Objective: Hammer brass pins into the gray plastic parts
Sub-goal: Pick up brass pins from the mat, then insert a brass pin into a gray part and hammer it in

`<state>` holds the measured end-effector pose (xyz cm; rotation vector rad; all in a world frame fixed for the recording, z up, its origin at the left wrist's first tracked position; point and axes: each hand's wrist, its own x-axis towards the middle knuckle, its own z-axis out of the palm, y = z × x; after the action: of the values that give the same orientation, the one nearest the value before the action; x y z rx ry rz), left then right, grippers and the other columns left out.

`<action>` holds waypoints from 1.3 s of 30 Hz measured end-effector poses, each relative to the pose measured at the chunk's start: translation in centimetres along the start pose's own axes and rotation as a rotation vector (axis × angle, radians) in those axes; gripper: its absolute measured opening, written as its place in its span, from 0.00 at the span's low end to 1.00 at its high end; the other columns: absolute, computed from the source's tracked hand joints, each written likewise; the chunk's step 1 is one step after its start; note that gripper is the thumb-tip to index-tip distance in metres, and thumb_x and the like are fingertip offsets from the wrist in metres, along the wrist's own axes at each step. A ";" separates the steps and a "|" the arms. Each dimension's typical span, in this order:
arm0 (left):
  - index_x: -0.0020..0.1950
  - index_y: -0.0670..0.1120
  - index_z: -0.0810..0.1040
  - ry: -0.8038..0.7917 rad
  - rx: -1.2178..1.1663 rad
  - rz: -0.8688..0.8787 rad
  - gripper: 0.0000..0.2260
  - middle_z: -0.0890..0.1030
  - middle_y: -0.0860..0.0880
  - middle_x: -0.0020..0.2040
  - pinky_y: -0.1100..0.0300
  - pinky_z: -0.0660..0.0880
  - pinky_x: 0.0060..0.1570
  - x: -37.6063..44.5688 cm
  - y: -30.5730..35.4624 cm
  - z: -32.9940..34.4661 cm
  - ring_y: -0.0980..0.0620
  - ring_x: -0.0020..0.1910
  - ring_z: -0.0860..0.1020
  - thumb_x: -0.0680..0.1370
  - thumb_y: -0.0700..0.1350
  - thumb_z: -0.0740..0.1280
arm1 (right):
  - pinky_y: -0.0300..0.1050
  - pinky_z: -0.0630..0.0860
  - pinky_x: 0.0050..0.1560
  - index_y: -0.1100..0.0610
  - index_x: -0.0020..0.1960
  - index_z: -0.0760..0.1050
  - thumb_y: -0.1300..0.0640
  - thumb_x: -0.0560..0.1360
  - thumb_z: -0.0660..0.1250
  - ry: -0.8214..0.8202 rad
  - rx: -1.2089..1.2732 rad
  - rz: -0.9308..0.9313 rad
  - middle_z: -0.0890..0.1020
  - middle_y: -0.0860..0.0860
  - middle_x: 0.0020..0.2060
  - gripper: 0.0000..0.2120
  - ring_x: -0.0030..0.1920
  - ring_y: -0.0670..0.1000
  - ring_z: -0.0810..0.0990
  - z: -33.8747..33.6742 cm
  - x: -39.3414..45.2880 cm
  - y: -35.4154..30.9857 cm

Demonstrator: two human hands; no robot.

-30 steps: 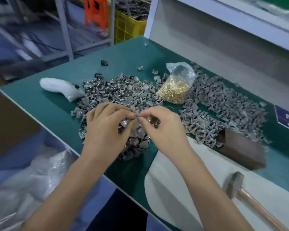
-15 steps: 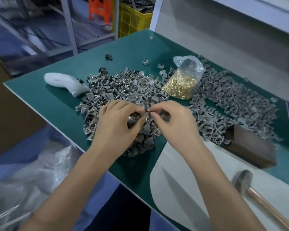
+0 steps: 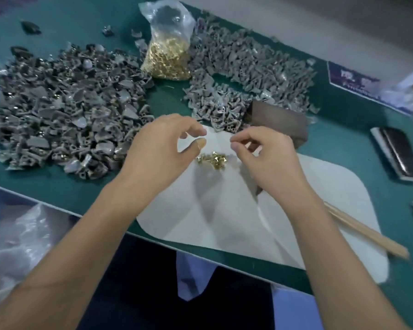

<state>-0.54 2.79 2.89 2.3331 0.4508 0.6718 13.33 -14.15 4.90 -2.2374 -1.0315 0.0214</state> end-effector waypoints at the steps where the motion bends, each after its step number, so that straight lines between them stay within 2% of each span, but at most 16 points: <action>1: 0.53 0.56 0.81 -0.022 0.004 0.002 0.05 0.81 0.60 0.49 0.53 0.76 0.53 -0.1 0.3 0.7 0.58 0.47 0.76 0.78 0.49 0.71 | 0.51 0.78 0.51 0.47 0.47 0.84 0.57 0.76 0.73 -0.003 -0.003 0.007 0.84 0.40 0.43 0.05 0.42 0.46 0.79 -0.3 -0.5 0.6; 5: 0.54 0.54 0.83 -0.084 0.048 -0.003 0.08 0.82 0.57 0.48 0.50 0.77 0.52 -0.1 1.0 2.3 0.54 0.49 0.77 0.78 0.43 0.69 | 0.52 0.78 0.50 0.49 0.49 0.85 0.57 0.76 0.73 -0.073 -0.035 -0.001 0.84 0.43 0.43 0.05 0.43 0.47 0.80 -0.4 -1.7 1.7; 9: 0.55 0.53 0.84 -0.105 0.079 -0.015 0.11 0.82 0.55 0.48 0.49 0.77 0.52 -0.2 1.0 2.7 0.51 0.52 0.77 0.77 0.40 0.67 | 0.42 0.73 0.45 0.46 0.50 0.85 0.51 0.75 0.73 -0.070 -0.114 -0.040 0.83 0.41 0.41 0.04 0.43 0.43 0.79 0.6 -1.8 1.9; 13: 0.54 0.55 0.83 -0.102 0.079 -0.032 0.10 0.81 0.57 0.47 0.50 0.77 0.51 0.0 0.9 2.9 0.54 0.51 0.77 0.78 0.41 0.68 | 0.51 0.76 0.46 0.46 0.50 0.84 0.51 0.75 0.73 -0.136 -0.122 -0.079 0.80 0.44 0.40 0.05 0.47 0.49 0.78 1.6 -1.1 1.7; 16: 0.54 0.56 0.83 -0.093 0.060 -0.038 0.09 0.81 0.58 0.48 0.51 0.78 0.50 0.4 1.0 3.1 0.56 0.50 0.77 0.79 0.43 0.68 | 0.49 0.75 0.45 0.44 0.48 0.84 0.52 0.75 0.72 -0.114 -0.174 -0.092 0.79 0.43 0.39 0.04 0.48 0.50 0.78 1.9 -0.7 1.5; 20: 0.54 0.56 0.83 -0.090 0.033 -0.036 0.09 0.81 0.60 0.49 0.52 0.79 0.50 1.2 1.5 3.3 0.59 0.49 0.78 0.80 0.43 0.68 | 0.47 0.73 0.45 0.45 0.48 0.83 0.50 0.76 0.70 -0.124 -0.259 -0.086 0.83 0.44 0.44 0.03 0.52 0.50 0.78 1.9 -0.3 1.5; 22: 0.54 0.56 0.83 -0.094 0.031 -0.029 0.09 0.81 0.61 0.50 0.52 0.79 0.51 1.8 1.7 3.3 0.59 0.50 0.78 0.80 0.44 0.68 | 0.49 0.75 0.46 0.45 0.48 0.82 0.49 0.76 0.70 -0.117 -0.220 -0.079 0.82 0.44 0.45 0.03 0.52 0.49 0.78 1.8 -0.5 1.5; 24: 0.54 0.57 0.83 -0.100 0.040 -0.013 0.08 0.80 0.63 0.49 0.52 0.78 0.52 2.5 1.9 3.2 0.59 0.51 0.77 0.80 0.45 0.68 | 0.49 0.76 0.46 0.45 0.46 0.81 0.50 0.74 0.72 -0.087 -0.139 -0.065 0.80 0.43 0.42 0.02 0.48 0.48 0.78 1.7 -0.8 1.6; 28: 0.54 0.58 0.82 -0.125 0.024 -0.021 0.06 0.77 0.67 0.47 0.55 0.78 0.43 4.0 2.4 3.6 0.62 0.47 0.76 0.80 0.48 0.69 | 0.46 0.74 0.43 0.48 0.43 0.79 0.54 0.72 0.74 -0.072 0.037 -0.027 0.79 0.42 0.39 0.04 0.41 0.44 0.75 1.0 -0.9 2.0; 31: 0.56 0.56 0.82 -0.125 0.070 0.027 0.07 0.80 0.60 0.51 0.56 0.75 0.53 5.2 2.6 4.3 0.60 0.54 0.75 0.79 0.48 0.70 | 0.45 0.73 0.44 0.50 0.41 0.79 0.58 0.72 0.75 -0.053 0.071 -0.057 0.78 0.43 0.37 0.06 0.41 0.46 0.75 0.7 -0.9 1.8; 33: 0.59 0.53 0.84 -0.125 0.126 0.071 0.09 0.80 0.56 0.53 0.54 0.73 0.57 6.2 2.9 5.0 0.53 0.58 0.74 0.79 0.47 0.71 | 0.43 0.72 0.44 0.51 0.41 0.78 0.59 0.72 0.75 -0.021 0.116 -0.033 0.78 0.42 0.36 0.06 0.41 0.47 0.75 0.5 -1.0 1.7; 37: 0.64 0.51 0.83 -0.151 0.237 0.127 0.14 0.79 0.52 0.55 0.52 0.70 0.61 7.3 3.0 6.4 0.48 0.61 0.71 0.78 0.47 0.72 | 0.41 0.74 0.37 0.51 0.40 0.79 0.59 0.70 0.75 -0.027 0.172 0.035 0.77 0.42 0.35 0.06 0.40 0.46 0.76 0.3 -0.9 2.0; 39: 0.66 0.51 0.81 -0.156 0.272 0.134 0.16 0.77 0.51 0.56 0.51 0.69 0.61 7.4 2.8 6.9 0.47 0.61 0.70 0.78 0.49 0.73 | 0.44 0.73 0.41 0.54 0.38 0.79 0.61 0.68 0.76 -0.043 0.120 -0.020 0.78 0.42 0.33 0.06 0.40 0.47 0.74 0.5 -0.8 2.0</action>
<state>9.75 0.85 2.87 2.6688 0.3332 0.5098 14.01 -15.38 3.16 -2.1264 -1.0477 0.1208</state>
